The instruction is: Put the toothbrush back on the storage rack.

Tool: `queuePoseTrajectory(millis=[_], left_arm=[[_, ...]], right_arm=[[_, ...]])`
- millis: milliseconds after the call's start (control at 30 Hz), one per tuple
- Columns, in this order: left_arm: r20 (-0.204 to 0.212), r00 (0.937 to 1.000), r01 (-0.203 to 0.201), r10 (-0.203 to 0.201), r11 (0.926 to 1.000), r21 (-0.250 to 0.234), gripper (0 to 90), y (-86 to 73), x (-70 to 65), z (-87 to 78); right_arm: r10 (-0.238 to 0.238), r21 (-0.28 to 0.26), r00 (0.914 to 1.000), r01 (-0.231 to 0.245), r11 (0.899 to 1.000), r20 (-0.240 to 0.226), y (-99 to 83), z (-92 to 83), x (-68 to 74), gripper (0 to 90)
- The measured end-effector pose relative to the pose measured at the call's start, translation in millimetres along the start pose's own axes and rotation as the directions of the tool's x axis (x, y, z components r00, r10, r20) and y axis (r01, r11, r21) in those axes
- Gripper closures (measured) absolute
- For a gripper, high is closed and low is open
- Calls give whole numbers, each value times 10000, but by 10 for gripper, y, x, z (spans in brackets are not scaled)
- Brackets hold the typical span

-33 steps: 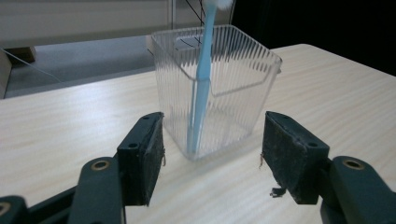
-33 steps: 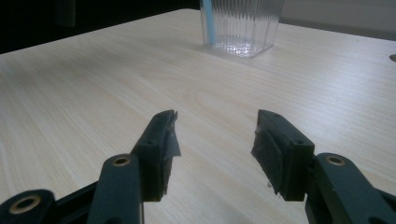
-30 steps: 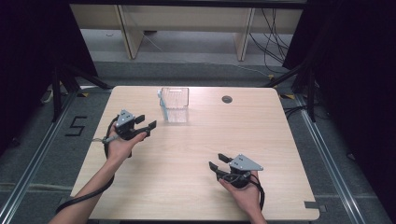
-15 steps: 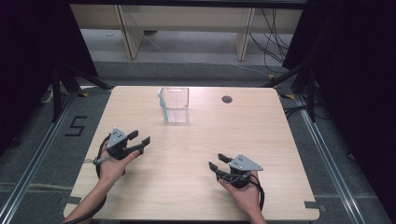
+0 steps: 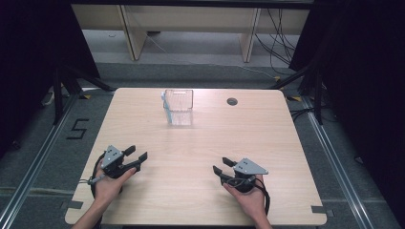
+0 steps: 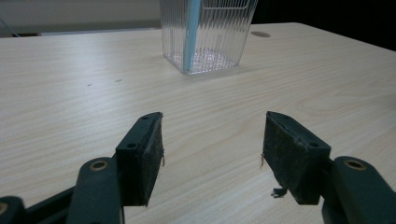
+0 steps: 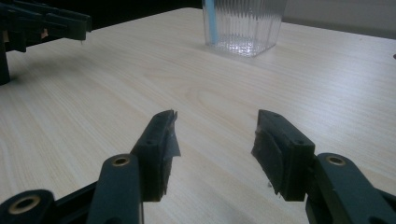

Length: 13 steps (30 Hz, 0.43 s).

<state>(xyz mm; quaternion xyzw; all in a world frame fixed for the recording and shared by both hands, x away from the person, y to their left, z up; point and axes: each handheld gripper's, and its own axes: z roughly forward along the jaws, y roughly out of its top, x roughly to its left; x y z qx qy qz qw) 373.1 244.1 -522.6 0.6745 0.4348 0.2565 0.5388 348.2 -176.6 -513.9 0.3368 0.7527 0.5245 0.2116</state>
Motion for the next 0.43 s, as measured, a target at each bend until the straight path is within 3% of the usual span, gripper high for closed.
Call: queuePoseTrajectory(millis=[67,200,333,433], left_arm=[[-51,10000,14,-14,9999,-120,376,-7,-8,-17],[-130,9999,-117,114,9998,-187,374,-12,-25,-27],[-195,9995,-270,261,9984,-491,373,-25,-45,-35],[-307,9990,-332,318,9984,-454,373,-25,-53,-53]], right_arm=[[236,100,9996,-235,9997,-161,-3,4,13,486],[250,4,9994,-250,9997,-224,-11,17,15,485],[-31,-37,10000,31,10000,-79,-3,9,-4,485],[258,62,9994,-256,9997,-213,-5,14,1,485]])
